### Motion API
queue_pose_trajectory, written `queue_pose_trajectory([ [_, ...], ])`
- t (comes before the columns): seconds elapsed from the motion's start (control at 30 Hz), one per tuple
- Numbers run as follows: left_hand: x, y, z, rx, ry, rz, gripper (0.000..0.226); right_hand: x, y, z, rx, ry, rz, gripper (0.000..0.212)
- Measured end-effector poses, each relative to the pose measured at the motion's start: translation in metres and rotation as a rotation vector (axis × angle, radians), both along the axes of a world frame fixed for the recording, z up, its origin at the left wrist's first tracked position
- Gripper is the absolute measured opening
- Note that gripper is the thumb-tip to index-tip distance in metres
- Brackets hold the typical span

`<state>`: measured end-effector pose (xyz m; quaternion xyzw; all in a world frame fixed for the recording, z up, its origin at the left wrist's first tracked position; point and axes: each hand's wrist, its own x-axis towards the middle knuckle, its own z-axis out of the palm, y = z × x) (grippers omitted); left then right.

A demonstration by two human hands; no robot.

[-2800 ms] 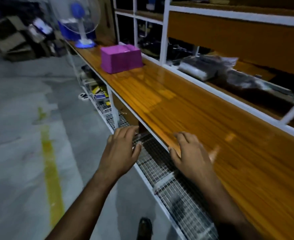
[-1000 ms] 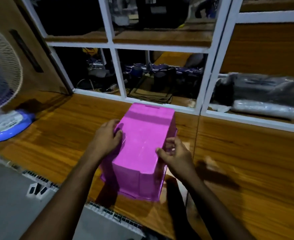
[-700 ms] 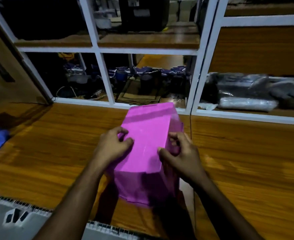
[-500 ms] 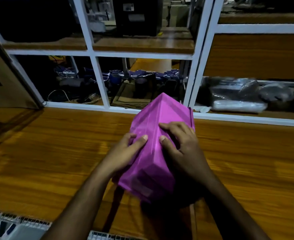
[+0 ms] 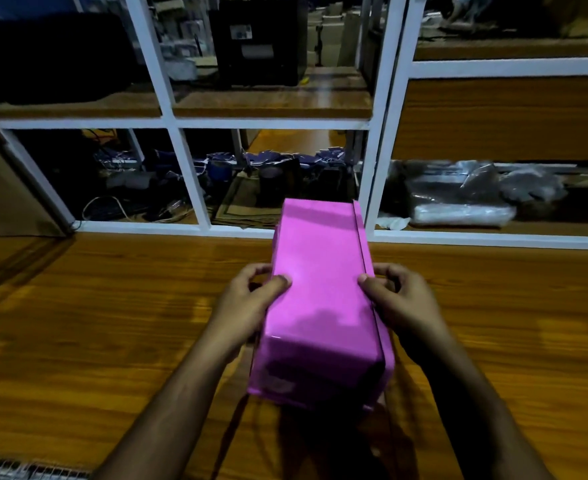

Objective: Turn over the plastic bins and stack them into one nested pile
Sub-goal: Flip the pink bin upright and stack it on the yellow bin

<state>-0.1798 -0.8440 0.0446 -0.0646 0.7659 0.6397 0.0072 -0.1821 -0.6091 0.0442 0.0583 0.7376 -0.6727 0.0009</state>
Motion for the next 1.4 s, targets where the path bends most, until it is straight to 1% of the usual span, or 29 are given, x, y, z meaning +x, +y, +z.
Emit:
queue_pose_trajectory([
  [0.1, 0.003, 0.002, -0.006, -0.003, 0.027, 0.044, 0.056, -0.003, -0.005, -0.001, -0.045, 0.028, -0.017, 0.024],
  [0.2, 0.005, 0.001, -0.002, -0.05, 0.072, 0.06, 0.05, -0.005, -0.007, 0.001, -0.048, 0.048, -0.006, 0.024],
  [0.33, 0.002, -0.003, 0.001, -0.179, 0.12, 0.049, 0.036, -0.007, -0.01, 0.0, -0.106, 0.083, -0.026, 0.018],
  [0.4, -0.001, -0.006, 0.006, -0.298, 0.116, 0.016, 0.035, -0.007, -0.015, 0.0, -0.141, 0.086, -0.031, 0.021],
  [0.47, -0.004, -0.006, 0.012, -0.523, 0.143, 0.011, 0.042, -0.006, -0.022, 0.0, -0.16, 0.072, -0.039, 0.027],
  [0.53, -0.005, -0.002, 0.022, -0.75, 0.236, 0.062, 0.045, -0.003, -0.028, 0.003, -0.159, 0.063, -0.04, 0.029],
  [0.57, -0.005, 0.001, 0.026, -0.772, 0.287, 0.075, 0.042, -0.002, -0.03, 0.006, -0.164, 0.056, -0.038, 0.028],
  [0.6, -0.005, 0.005, 0.03, -0.724, 0.308, 0.061, 0.036, -0.001, -0.033, 0.008, -0.177, 0.046, -0.031, 0.028],
  [0.63, -0.004, 0.01, 0.034, -0.629, 0.304, 0.027, 0.031, 0.0, -0.034, 0.011, -0.18, 0.037, -0.009, 0.027],
  [0.67, -0.004, 0.015, 0.037, -0.544, 0.29, -0.01, 0.03, 0.001, -0.037, 0.014, -0.185, 0.031, 0.033, 0.027],
  [0.7, -0.005, 0.02, 0.039, -0.495, 0.284, -0.037, 0.033, 0.002, -0.039, 0.016, -0.186, 0.027, 0.097, 0.027],
  [0.77, -0.006, 0.024, 0.043, -0.52, 0.276, -0.052, 0.048, 0.004, -0.042, 0.021, -0.16, 0.026, 0.241, 0.026],
  [0.83, -0.008, 0.021, 0.045, -0.606, 0.243, -0.038, 0.057, 0.007, -0.042, 0.021, -0.06, 0.079, 0.356, 0.027],
  [0.87, -0.009, 0.018, 0.045, -0.626, 0.227, -0.027, 0.057, 0.008, -0.04, 0.018, 0.016, 0.122, 0.374, 0.027],
  [0.9, -0.009, 0.013, 0.045, -0.632, 0.217, -0.008, 0.053, 0.008, -0.036, 0.015, 0.134, 0.168, 0.352, 0.027],
  [0.93, -0.009, 0.008, 0.045, -0.629, 0.215, 0.016, 0.047, 0.006, -0.031, 0.008, 0.296, 0.203, 0.299, 0.029],
  [1.0, -0.013, -0.007, 0.042, -0.599, 0.198, 0.063, 0.032, 0.002, -0.019, -0.007, 0.668, 0.182, 0.171, 0.042],
  [1.03, -0.017, -0.016, 0.039, -0.569, 0.174, 0.079, 0.028, 0.001, -0.013, -0.012, 0.806, 0.139, 0.132, 0.048],
  [1.07, -0.02, -0.024, 0.035, -0.518, 0.144, 0.088, 0.027, -0.001, -0.009, -0.019, 0.884, 0.093, 0.125, 0.052],
  [1.1, -0.022, -0.032, 0.031, -0.458, 0.118, 0.096, 0.028, -0.001, -0.006, -0.023, 0.904, 0.044, 0.146, 0.055],
  [1.13, -0.024, -0.038, 0.027, -0.399, 0.097, 0.103, 0.026, -0.002, -0.005, -0.027, 0.879, 0.011, 0.178, 0.055],
  [1.2, -0.026, -0.05, 0.015, -0.283, 0.053, 0.118, 0.009, 0.0, -0.004, -0.033, 0.809, 0.006, 0.213, 0.055],
  [1.23, -0.025, -0.054, 0.009, -0.232, 0.031, 0.123, 0.007, 0.001, -0.005, -0.034, 0.795, 0.015, 0.201, 0.055],
  [1.4, -0.018, -0.069, -0.023, -0.148, -0.081, 0.115, 0.019, 0.002, -0.006, -0.037, 0.636, 0.041, 0.102, 0.057],
])
